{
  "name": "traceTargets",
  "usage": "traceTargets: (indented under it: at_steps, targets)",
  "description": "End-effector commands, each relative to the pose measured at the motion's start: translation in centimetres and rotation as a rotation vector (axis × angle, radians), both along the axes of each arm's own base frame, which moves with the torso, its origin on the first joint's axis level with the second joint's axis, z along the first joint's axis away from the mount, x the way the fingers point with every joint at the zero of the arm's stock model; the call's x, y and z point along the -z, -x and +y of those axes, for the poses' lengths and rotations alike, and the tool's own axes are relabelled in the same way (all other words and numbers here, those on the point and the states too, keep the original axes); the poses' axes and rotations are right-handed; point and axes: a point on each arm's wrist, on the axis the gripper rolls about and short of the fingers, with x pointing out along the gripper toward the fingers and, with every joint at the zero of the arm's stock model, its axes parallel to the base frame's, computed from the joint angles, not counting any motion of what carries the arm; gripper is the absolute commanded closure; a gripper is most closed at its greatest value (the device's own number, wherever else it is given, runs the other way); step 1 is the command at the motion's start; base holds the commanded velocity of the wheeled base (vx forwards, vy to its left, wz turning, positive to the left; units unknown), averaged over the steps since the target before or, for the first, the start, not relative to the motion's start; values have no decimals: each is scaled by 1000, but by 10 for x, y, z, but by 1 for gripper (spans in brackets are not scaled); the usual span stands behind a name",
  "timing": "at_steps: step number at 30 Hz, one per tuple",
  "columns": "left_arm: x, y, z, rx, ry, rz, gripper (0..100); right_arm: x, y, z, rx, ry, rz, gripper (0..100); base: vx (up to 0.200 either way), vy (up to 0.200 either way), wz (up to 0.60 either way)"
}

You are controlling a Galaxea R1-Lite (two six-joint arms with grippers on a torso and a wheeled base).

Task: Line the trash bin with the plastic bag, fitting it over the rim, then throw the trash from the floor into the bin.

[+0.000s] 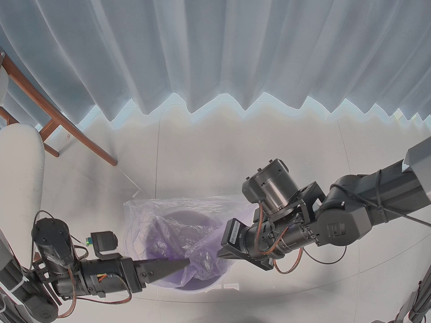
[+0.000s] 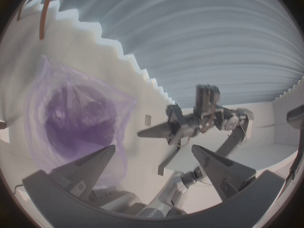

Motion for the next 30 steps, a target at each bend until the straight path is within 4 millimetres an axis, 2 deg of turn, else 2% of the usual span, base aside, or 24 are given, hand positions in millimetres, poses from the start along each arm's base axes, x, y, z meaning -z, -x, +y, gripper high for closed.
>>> traceTargets:
  at_steps: [1, 2, 5, 7, 9, 10, 16, 23, 30]
  targets:
    - [0, -29, 11, -114, 9, -17, 0, -17, 2, -17, 20, -17, -43, 100, 0, 0, 0]
    - [0, -29, 11, -114, 9, -17, 0, -17, 2, -17, 20, -17, -43, 0, 0, 0, 0]
    - [10, -32, 8, -106, -15, 15, 0, -19, -3, -16, 37, -33, -55, 0, 0, 0, 0]
    - [15, -26, 2, -69, -31, 42, 0, -24, -7, -12, 36, -52, -70, 0, 0, 0, 0]
    - [15, -26, 2, -69, -31, 42, 0, -24, -7, -12, 36, -52, -70, 0, 0, 0, 0]
    - [20, -12, -9, 6, -54, 64, 0, -23, -17, -3, 40, -57, -76, 0, 0, 0, 0]
    - [17, 14, -23, 122, -40, 33, 0, -15, -36, 11, 51, -4, -24, 0, 0, 0, 0]
    - [13, 25, -30, 156, -34, 22, 0, -2, -42, 25, 27, 46, 16, 0, 0, 0, 0]
    - [14, 26, -31, 158, -44, 32, 0, 15, -44, 27, 12, 94, 45, 0, 0, 0, 0]
